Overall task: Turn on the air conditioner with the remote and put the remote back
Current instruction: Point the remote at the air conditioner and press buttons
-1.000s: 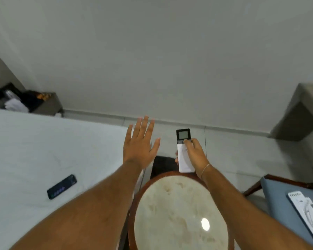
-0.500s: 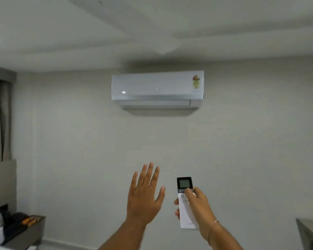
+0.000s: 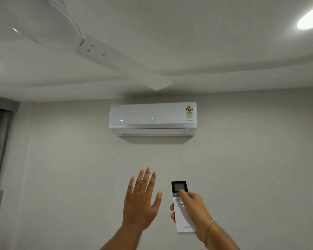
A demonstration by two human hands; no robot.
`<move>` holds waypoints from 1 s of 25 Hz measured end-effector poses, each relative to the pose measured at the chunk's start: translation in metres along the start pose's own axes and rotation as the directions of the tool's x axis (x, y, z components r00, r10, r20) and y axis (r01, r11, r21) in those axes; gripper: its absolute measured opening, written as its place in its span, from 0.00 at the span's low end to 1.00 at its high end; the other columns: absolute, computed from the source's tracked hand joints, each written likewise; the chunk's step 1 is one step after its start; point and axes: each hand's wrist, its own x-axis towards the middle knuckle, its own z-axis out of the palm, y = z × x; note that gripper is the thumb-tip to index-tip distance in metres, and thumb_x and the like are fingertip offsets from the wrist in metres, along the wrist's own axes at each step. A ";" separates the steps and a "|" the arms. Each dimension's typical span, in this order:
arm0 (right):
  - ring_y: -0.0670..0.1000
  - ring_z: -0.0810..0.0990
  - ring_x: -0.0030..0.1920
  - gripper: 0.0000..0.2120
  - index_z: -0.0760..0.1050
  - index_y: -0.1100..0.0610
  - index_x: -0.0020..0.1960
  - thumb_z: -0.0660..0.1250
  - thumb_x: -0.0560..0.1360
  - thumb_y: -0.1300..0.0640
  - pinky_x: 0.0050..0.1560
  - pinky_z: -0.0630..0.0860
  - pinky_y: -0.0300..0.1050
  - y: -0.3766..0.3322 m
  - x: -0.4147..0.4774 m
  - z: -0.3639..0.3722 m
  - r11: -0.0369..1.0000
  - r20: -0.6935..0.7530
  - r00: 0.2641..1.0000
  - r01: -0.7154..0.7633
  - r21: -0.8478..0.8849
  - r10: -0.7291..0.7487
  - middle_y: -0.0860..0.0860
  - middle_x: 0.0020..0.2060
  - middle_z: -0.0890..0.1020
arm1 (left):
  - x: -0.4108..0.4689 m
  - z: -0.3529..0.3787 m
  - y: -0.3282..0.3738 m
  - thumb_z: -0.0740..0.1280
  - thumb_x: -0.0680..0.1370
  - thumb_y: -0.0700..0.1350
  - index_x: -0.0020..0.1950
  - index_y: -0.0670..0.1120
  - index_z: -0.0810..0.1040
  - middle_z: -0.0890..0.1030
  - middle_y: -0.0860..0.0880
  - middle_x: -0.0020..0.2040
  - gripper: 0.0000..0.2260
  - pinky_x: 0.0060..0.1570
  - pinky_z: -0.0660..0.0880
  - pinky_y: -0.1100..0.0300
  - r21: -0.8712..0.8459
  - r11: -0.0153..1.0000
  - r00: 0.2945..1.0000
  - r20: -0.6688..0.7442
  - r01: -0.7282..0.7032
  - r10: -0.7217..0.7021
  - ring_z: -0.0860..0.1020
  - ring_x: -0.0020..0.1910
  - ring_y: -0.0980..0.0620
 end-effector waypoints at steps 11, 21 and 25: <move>0.61 0.84 0.29 0.14 0.75 0.64 0.58 0.61 0.86 0.53 0.31 0.82 0.49 -0.004 0.006 -0.002 1.000 0.021 1.000 -0.022 0.022 0.022 0.64 0.35 0.87 | 0.007 -0.004 -0.001 0.51 0.85 0.63 0.86 0.53 0.57 0.56 0.50 0.87 0.31 0.81 0.49 0.43 0.011 1.000 1.000 0.007 -0.002 0.002 0.53 0.86 0.48; 0.62 0.84 0.29 0.15 0.76 0.65 0.59 0.62 0.86 0.53 0.31 0.82 0.49 -0.008 -0.006 0.001 1.000 -0.009 1.000 -0.002 0.021 0.002 0.63 0.35 0.87 | 0.004 -0.024 -0.007 0.49 0.84 0.64 0.86 0.54 0.56 0.55 0.50 0.87 0.31 0.81 0.49 0.42 -0.018 1.000 1.000 0.007 0.019 -0.019 0.52 0.85 0.48; 0.61 0.84 0.29 0.14 0.76 0.65 0.58 0.62 0.85 0.53 0.31 0.82 0.49 -0.013 -0.009 0.002 1.000 -0.005 1.000 0.009 0.026 -0.009 0.63 0.35 0.87 | 0.006 -0.028 -0.010 0.49 0.84 0.64 0.86 0.52 0.58 0.57 0.49 0.86 0.31 0.80 0.50 0.42 -0.012 1.000 1.000 -0.002 0.024 -0.024 0.54 0.85 0.47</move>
